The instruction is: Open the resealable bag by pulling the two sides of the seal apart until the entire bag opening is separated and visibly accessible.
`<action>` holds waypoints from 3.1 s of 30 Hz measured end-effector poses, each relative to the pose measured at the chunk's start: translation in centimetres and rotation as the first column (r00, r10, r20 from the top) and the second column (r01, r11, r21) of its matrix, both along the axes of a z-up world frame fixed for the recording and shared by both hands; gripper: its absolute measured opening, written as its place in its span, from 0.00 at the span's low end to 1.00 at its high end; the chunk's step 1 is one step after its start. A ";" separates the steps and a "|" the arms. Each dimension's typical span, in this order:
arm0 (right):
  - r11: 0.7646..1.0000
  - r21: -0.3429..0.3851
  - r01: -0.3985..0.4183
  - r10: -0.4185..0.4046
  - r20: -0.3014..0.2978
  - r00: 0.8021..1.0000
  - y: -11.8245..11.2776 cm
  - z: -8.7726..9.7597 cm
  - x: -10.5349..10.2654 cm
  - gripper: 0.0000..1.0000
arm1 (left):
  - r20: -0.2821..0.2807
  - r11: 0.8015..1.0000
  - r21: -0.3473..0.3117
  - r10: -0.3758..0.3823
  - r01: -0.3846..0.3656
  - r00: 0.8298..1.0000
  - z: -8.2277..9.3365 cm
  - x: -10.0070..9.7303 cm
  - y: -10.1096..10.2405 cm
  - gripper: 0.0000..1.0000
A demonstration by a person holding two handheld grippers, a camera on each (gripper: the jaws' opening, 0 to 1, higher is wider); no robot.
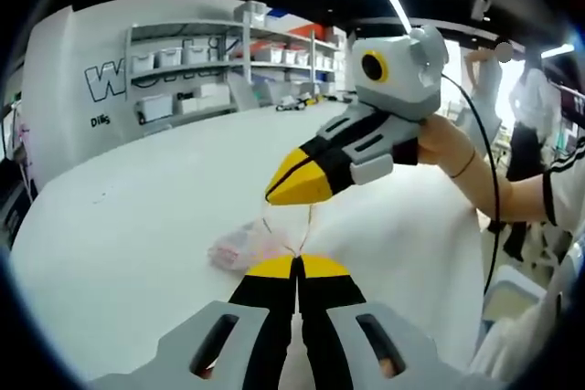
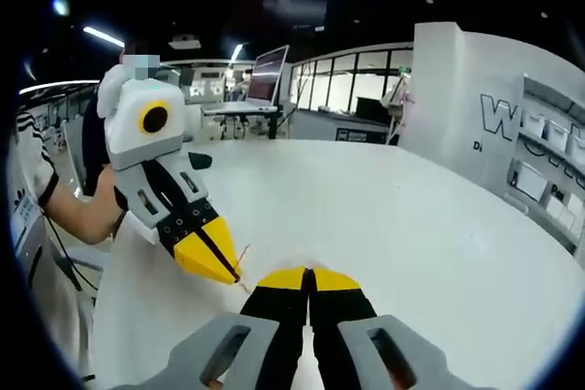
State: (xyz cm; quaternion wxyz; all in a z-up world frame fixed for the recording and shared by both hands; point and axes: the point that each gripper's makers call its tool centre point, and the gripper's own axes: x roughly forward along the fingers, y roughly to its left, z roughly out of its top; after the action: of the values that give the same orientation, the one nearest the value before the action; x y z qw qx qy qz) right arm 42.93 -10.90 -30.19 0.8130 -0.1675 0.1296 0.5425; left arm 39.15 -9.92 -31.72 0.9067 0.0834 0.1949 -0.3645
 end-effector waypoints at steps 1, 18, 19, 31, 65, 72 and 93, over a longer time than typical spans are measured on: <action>1.000 0.000 0.002 -0.002 0.003 1.000 0.0 0.1 0.0 0.00 | 0.001 1.000 0.000 0.000 0.000 1.000 0.0 0.0 0.0 0.01; 0.999 0.033 0.028 -0.031 0.071 0.997 0.1 2.2 0.4 0.00 | 0.015 0.999 0.036 -0.002 0.001 1.000 0.5 -0.3 -0.1 0.01; 0.999 0.034 0.028 -0.031 0.073 0.997 0.1 2.2 0.4 0.00 | 0.018 0.999 0.040 -0.001 0.000 1.000 0.5 -0.3 0.0 0.01; 0.999 0.035 0.028 -0.031 0.079 0.996 0.3 2.5 0.8 0.00 | 0.021 0.993 0.115 0.003 -0.006 1.000 0.5 -0.6 0.2 0.01; 0.998 0.054 0.035 -0.040 0.103 0.994 0.2 3.3 1.0 0.00 | 0.020 0.999 0.044 -0.023 0.022 1.000 -1.0 -2.2 1.4 0.12; 0.997 0.061 0.044 -0.051 0.110 0.993 0.1 4.1 1.5 0.00 | 0.032 1.000 0.023 -0.014 0.013 0.999 -0.7 -2.1 1.8 0.12; 0.995 0.060 0.084 -0.091 0.132 0.987 -0.2 5.2 4.7 0.00 | 0.091 1.000 0.026 0.007 -0.010 0.996 0.0 -1.2 2.5 0.22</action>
State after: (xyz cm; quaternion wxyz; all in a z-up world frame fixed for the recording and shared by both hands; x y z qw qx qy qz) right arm 47.66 -11.09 -25.02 0.8471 -0.1757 0.0671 0.4971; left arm 37.99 -7.39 -31.71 0.9151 0.1111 0.1584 -0.3538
